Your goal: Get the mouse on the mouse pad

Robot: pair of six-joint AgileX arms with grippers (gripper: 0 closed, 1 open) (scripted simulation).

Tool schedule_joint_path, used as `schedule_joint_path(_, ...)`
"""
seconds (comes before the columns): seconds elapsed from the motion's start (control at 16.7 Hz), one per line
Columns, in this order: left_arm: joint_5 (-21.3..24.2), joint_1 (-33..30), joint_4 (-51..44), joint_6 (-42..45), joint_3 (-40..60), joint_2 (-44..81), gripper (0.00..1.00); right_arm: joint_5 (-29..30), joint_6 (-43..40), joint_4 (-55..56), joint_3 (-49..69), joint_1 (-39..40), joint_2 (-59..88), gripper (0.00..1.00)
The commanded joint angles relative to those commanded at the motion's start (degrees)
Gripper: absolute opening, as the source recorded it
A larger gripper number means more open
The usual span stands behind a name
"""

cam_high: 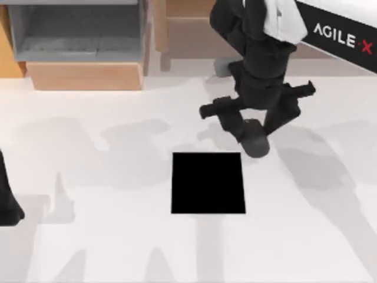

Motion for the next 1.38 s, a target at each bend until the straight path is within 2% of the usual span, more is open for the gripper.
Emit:
schedule_joint_path(0.24, 0.0, 0.0, 0.0, 0.0, 0.0, 0.0, 1.0, -0.06, 17.44, 0.41, 1.31, 6.99, 1.48, 0.0)
schedule_joint_path(0.42, 0.0, 0.0, 0.0, 0.0, 0.0, 0.0, 1.0, 0.14, 24.29, 0.96, 2.04, 8.68, 1.64, 0.0)
schedule_joint_path(1.38, 0.0, 0.0, 0.0, 0.0, 0.0, 0.0, 1.0, -0.03, 26.01, 4.98, -1.53, 8.98, 2.27, 0.0)
